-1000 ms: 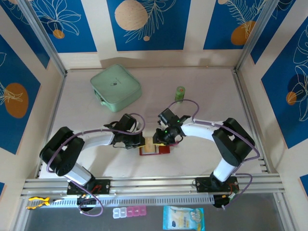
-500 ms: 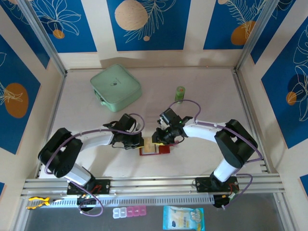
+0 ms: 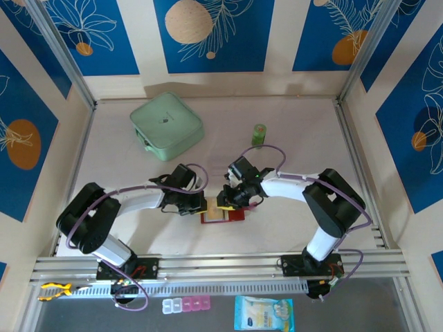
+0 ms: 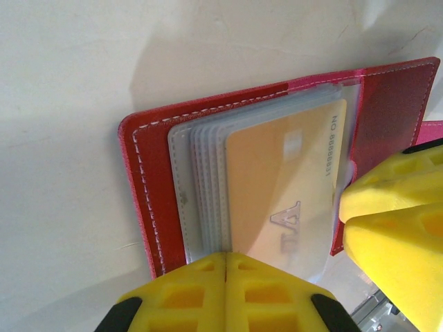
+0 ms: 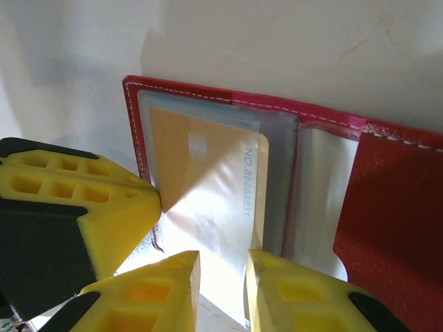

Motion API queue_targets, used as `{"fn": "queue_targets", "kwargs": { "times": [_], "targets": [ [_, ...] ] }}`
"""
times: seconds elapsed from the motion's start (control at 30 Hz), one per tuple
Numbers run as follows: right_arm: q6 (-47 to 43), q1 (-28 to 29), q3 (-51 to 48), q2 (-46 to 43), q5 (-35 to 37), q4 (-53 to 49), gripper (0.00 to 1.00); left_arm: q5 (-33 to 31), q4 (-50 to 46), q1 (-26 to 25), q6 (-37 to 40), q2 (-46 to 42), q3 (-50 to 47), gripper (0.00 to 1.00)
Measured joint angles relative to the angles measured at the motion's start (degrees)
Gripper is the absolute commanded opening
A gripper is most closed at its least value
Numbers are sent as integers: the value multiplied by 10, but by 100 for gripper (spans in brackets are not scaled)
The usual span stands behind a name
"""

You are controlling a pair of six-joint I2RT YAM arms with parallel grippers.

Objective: Take the credit cards out of the card holder

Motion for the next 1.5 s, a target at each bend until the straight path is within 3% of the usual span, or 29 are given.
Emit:
{"fn": "queue_targets", "kwargs": {
  "times": [1.07, 1.5],
  "targets": [
    [-1, 0, 2, -28, 39, -39, 23, -1, 2, 0, 0, -1, -2, 0],
    [-2, -12, -22, -42, 18, -4, 24, 0, -11, -22, 3, -7, 29, 0]
  ]
}}
